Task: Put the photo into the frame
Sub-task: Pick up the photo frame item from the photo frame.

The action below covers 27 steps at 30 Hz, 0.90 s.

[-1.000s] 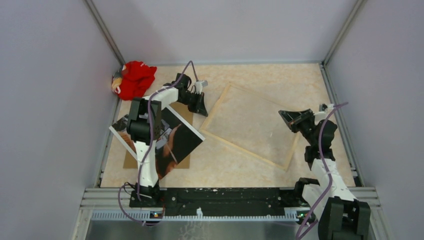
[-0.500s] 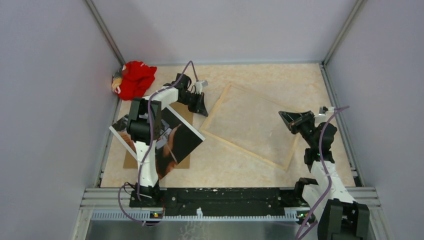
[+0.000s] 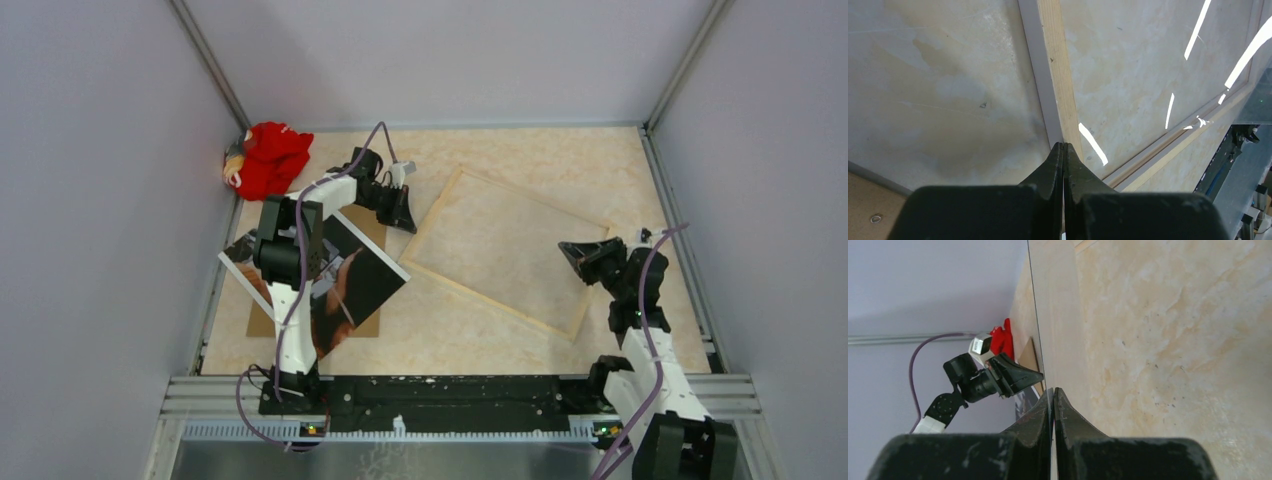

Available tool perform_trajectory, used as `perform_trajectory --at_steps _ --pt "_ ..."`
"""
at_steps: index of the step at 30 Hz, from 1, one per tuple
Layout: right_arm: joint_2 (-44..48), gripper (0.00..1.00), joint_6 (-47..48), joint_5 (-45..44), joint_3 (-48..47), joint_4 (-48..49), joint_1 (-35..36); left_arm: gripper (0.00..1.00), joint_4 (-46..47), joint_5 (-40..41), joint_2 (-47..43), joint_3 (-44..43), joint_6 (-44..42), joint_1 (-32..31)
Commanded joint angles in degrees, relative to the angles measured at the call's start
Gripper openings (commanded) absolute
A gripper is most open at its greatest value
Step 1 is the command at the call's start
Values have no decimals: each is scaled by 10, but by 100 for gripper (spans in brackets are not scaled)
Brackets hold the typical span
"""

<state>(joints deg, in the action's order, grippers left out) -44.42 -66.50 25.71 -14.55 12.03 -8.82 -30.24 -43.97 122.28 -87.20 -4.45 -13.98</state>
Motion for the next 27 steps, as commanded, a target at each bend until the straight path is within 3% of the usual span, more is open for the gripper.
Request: perform_trajectory --at_steps 1,8,16,27 --pt "20 0 28 -20 -22 -49 -6 0 -3 15 -7 15 -12 -7" --pt "40 0 55 -44 -34 -150 -8 0 -1 13 -10 17 -10 -8" --pt "12 0 78 -62 -47 -197 -10 0 1 13 -14 22 -9 -8" --pt "-57 0 118 -81 -53 -189 -12 0 1 6 -17 26 -7 -10"
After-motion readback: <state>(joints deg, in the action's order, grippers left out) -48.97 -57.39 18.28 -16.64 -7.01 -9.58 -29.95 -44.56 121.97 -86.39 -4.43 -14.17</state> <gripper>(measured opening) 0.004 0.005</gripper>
